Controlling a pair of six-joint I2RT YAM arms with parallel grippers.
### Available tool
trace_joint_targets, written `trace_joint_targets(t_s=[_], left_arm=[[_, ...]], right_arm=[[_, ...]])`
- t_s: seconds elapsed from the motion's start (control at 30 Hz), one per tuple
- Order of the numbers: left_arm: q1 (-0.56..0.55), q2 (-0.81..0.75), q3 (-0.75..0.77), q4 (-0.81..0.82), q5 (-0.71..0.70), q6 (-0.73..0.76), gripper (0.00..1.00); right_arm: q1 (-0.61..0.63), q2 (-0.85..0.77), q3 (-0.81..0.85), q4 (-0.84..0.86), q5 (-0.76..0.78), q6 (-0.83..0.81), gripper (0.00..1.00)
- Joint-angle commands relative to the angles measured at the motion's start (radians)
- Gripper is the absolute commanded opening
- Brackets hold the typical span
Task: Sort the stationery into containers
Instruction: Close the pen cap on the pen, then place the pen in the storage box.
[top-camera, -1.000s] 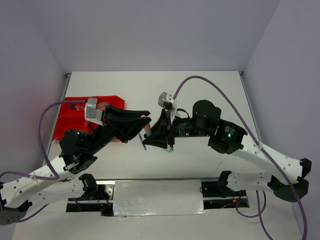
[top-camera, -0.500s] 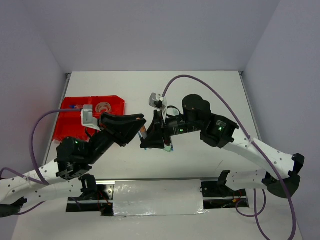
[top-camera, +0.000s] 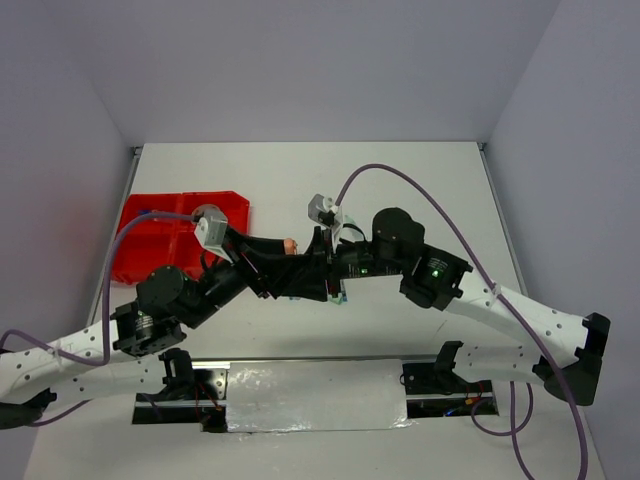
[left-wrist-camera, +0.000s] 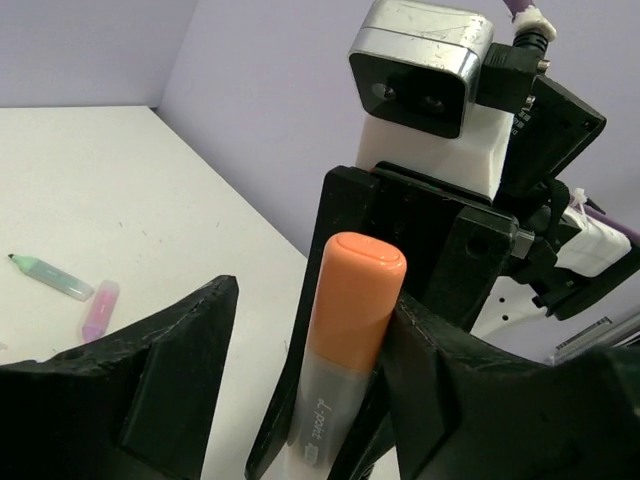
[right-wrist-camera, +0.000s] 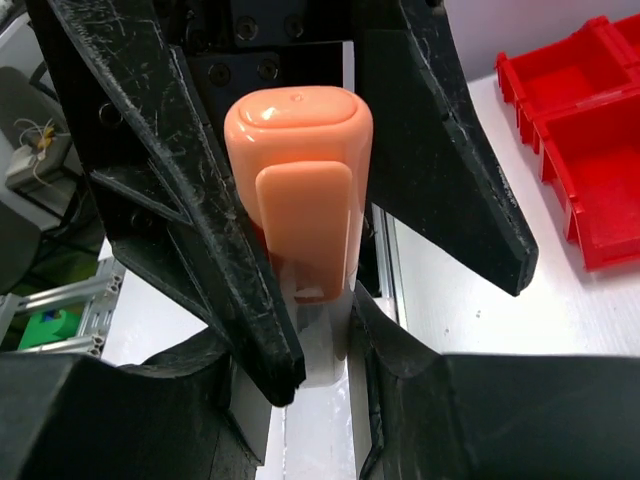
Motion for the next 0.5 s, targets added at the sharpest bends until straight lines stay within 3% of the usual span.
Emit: trace_joint_targets(t_s=[0.0,0.07,0.1,0.17,0.2,0.23,0.3,0.4,0.43,0.47], left_arm=[[-0.021,-0.003,-0.04,-0.112,0.063,-0.012,0.7],[-0.021,-0.026,-0.052,-0.101,0.076,-0.004,0.56],[-0.02,-0.032,-0.055,-0.098,0.076,-0.007,0.31],[-0.02,-0.049,-0.054,-0.097,0.073,-0.003,0.18],[-0.019,-0.052,-0.054,-0.098,0.076,0.005,0.05],[-0.019,-0.057,-0.054,-0.098,0.075,0.007,0.0],[-0.019,-0.06,-0.052,-0.104,0.049,0.007,0.0],[-0.019,-0.066,-0.045,-0.142,-0.06,-0.027,0.0],[-0.019,-0.062,-0.037,-0.161,-0.104,-0.039,0.0],[-0.019,-0.059,-0.014,-0.202,-0.161,-0.083,0.0]], right_arm=[[-0.008,-0.036,0.032,0.2,0.063,-0.014,0.0],[-0.007,-0.036,0.029,0.2,0.064,-0.013,0.0],[-0.008,-0.033,0.029,0.203,0.06,-0.011,0.0],[-0.008,-0.024,0.029,0.205,0.047,-0.008,0.0],[-0.008,-0.022,0.029,0.206,0.044,-0.007,0.0],[-0.008,-0.021,0.022,0.21,0.041,-0.004,0.0],[-0.008,-0.022,0.008,0.225,0.05,-0.001,0.02],[-0.01,-0.031,-0.026,0.236,0.078,0.001,0.28],[-0.013,-0.04,-0.046,0.237,0.089,0.001,0.41],[-0.013,-0.047,-0.058,0.237,0.122,0.003,0.63]])
